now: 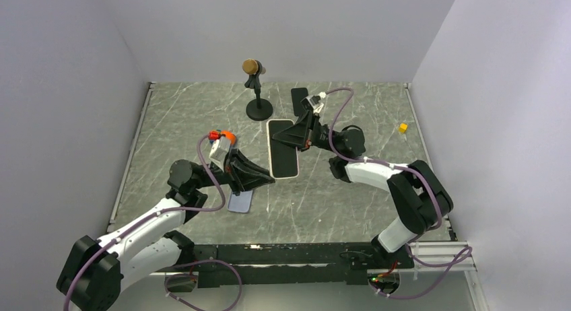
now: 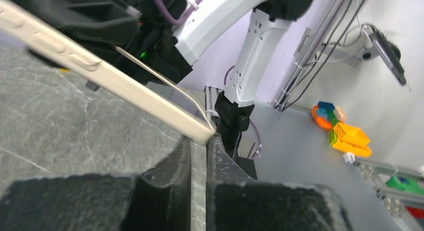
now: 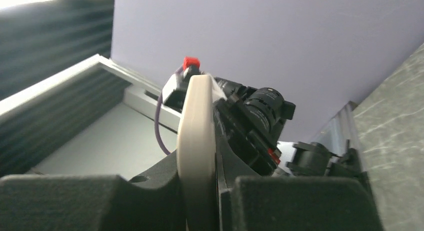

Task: Take the phone out of the phone case
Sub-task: Remove the phone case from the phone.

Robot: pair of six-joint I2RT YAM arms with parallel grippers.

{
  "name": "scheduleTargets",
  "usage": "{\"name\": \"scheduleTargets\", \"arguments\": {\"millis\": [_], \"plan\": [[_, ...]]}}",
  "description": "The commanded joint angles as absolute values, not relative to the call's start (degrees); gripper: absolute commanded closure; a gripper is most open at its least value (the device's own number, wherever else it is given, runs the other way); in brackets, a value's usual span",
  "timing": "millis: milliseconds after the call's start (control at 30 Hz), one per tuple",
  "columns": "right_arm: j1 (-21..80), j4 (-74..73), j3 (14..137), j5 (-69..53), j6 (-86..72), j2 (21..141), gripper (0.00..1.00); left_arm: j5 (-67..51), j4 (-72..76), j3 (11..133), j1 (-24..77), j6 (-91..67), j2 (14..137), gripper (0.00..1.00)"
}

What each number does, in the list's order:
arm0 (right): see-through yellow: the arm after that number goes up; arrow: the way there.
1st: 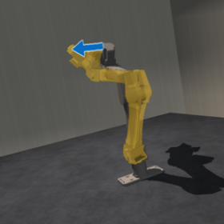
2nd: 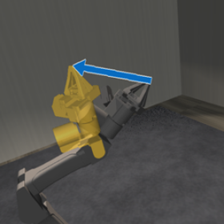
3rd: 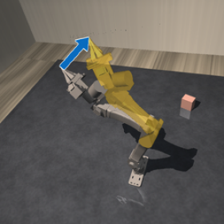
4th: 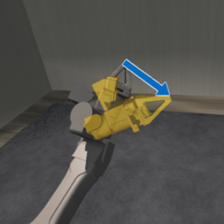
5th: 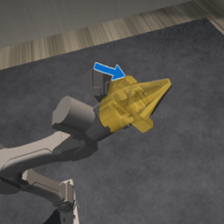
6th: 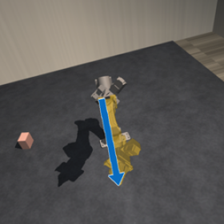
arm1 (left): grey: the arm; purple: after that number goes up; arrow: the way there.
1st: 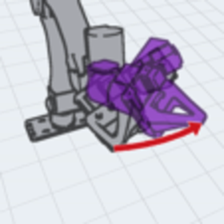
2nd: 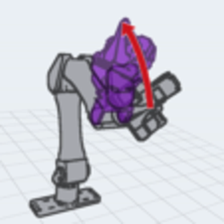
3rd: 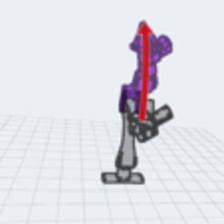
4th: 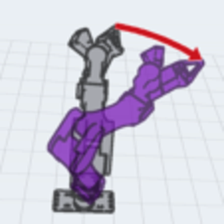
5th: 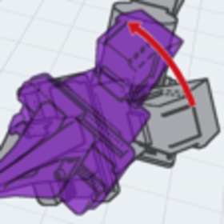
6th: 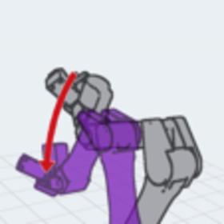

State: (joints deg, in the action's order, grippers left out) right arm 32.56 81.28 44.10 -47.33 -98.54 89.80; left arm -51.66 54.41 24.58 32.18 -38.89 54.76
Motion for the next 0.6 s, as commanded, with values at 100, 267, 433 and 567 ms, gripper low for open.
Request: {"name": "scheduleTargets", "arguments": {"millis": [100, 267, 433, 567], "plan": [[38.68, 89.09, 43.87, -45.83, -114.83, 90.05, 1.0, -39.98, 47.19, 26.14, 30.64, -26.37, 57.83, 1.0], [37.5, 82.72, 43.78, -46.14, -107.83, 87.87, 1.0, -38.08, 41.4, 27.76, 30.7, -27.02, 57.57, 1.0], [32.76, 67.12, 43.75, -46.91, -94.32, 82.64, 1.0, -41.64, 41.51, 24.01, 31.55, -32.03, 52.86, 0.64], [29.92, 67.08, 44.36, -47.34, -94.43, 83.79, 1.0, -41.99, 40.89, 20.83, 33.71, -34.36, 45.61, 0.13]]}}
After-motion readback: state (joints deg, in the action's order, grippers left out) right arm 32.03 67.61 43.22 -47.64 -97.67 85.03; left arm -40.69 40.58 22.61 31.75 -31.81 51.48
